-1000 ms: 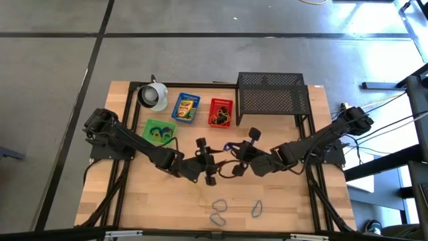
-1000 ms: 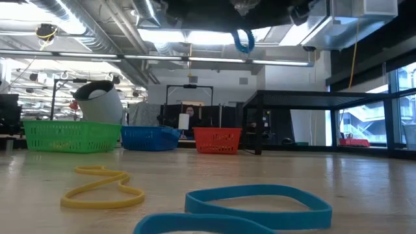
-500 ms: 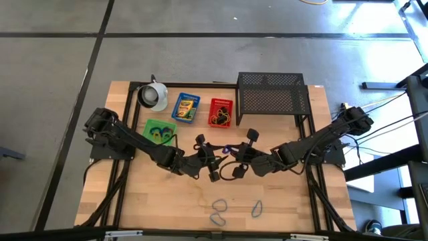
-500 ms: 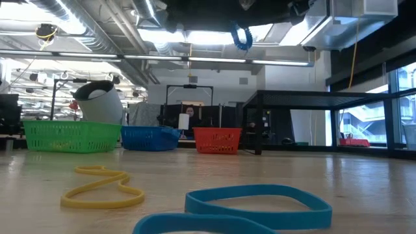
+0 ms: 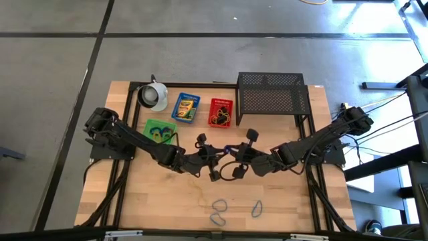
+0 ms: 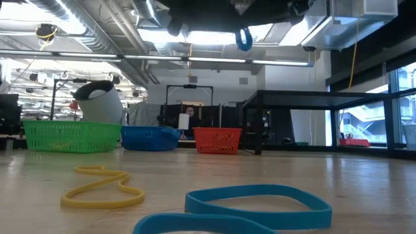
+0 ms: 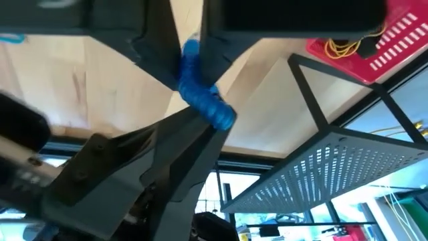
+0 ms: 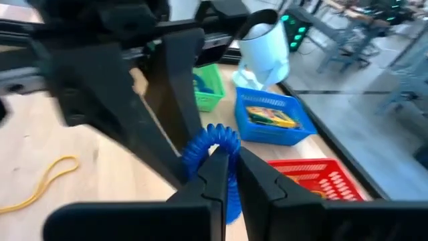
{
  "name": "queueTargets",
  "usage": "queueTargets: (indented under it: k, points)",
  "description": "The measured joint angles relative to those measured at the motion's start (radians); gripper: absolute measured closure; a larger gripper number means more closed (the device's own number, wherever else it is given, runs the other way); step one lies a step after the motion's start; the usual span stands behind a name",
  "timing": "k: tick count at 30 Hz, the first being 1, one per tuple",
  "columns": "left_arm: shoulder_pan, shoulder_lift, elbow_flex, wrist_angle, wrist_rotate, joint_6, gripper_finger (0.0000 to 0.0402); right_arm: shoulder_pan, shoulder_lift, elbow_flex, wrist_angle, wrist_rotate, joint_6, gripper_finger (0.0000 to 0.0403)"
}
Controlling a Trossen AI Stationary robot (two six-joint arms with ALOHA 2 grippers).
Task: Pick & Place Office Desk Supplies
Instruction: Put the blue spring keychain into the green bin
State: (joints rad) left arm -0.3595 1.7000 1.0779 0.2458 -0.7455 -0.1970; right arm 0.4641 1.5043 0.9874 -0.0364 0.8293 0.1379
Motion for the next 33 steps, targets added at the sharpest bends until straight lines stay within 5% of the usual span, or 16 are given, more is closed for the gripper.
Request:
queueTargets:
  k: [3, 14, 28, 33]
  points:
    - [0.0, 0.0, 0.0, -0.022, 0.005, 0.0, 0.039, 0.0, 0.0, 0.0, 0.0, -0.06, 0.0, 0.0378]
    - [-0.001, 0.0, 0.0, -0.031, 0.009, 0.0, 0.0387, 0.0, 0.0, 0.0, 0.0, -0.107, 0.034, 0.0366]
    - [-0.001, 0.0, 0.0, -0.068, 0.001, -0.004, 0.0388, 0.004, 0.0, 0.0, -0.013, -0.065, 0.04, 0.0235]
    - [0.002, 0.0, 0.0, -0.189, -0.097, -0.072, 0.0388, 0.028, 0.001, 0.0, -0.018, -0.096, 0.035, 0.019]
